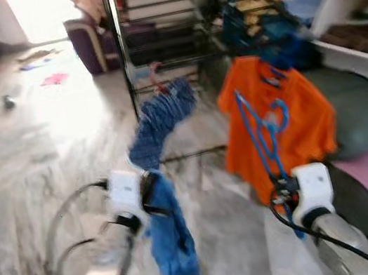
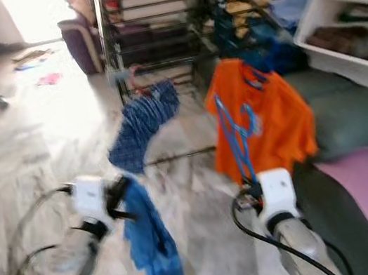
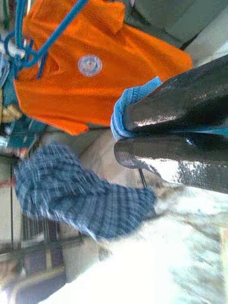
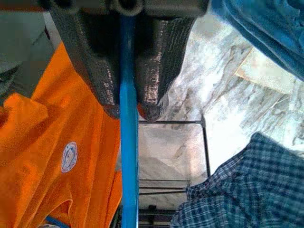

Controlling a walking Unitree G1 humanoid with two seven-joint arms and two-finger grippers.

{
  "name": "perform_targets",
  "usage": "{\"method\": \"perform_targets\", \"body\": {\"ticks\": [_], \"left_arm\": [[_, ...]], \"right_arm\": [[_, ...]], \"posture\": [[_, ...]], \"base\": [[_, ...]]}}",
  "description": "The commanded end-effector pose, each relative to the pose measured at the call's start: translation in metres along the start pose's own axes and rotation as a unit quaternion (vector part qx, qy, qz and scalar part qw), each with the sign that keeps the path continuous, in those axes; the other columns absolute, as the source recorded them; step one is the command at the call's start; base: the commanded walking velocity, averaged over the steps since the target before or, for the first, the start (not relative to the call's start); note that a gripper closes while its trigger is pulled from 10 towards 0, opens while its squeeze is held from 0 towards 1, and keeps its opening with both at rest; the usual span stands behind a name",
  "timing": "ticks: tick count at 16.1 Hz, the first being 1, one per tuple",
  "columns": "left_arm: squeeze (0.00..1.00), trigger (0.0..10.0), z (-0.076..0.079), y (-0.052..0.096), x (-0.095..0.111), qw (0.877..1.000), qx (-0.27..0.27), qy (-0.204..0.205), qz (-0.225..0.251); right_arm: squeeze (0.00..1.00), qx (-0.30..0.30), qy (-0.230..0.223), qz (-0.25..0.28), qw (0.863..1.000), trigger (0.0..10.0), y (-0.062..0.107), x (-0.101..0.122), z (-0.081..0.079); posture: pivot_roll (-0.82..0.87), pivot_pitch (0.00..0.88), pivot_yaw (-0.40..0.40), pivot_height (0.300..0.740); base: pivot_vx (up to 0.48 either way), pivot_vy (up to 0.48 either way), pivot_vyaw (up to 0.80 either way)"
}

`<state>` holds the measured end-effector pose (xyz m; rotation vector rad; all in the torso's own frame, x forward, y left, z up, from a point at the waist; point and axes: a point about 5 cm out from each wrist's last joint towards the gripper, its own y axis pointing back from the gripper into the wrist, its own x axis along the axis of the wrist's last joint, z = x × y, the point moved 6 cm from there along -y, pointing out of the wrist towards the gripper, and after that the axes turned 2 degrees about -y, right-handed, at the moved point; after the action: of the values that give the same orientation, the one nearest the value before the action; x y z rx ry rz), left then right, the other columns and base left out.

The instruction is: Hang hanger

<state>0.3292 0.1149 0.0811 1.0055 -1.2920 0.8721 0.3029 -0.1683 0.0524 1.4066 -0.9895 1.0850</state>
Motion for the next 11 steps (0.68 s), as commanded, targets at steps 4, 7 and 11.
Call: {"method": "perform_targets", "body": {"ticks": [4,7,11], "left_arm": [[0.0,10.0,0.005,-0.0013,0.0061,1.0,-0.008,0.001,0.01],[0.0,10.0,0.0062,-0.0036,0.0069,1.0,-0.01,0.002,0.01],[0.0,10.0,0.0075,-0.0033,0.0056,1.0,-0.012,0.006,0.008]], "right_arm": [[0.0,-0.01,0.001,0.002,1.0,10.0,-0.0018,0.0031,0.0065],[0.0,-0.01,0.002,0.002,1.0,10.0,-0.0034,0.0041,0.0078],[0.0,-0.016,0.003,0.004,1.0,10.0,-0.0015,0.0058,0.01]], "posture": [[-0.05,0.047,-0.025,0.74],[-0.06,0.05,-0.026,0.74],[-0.08,0.074,-0.01,0.74]], "base": [[-0.426,0.0,0.0],[-0.424,0.0,0.0],[-0.41,0.0,0.0]]}}
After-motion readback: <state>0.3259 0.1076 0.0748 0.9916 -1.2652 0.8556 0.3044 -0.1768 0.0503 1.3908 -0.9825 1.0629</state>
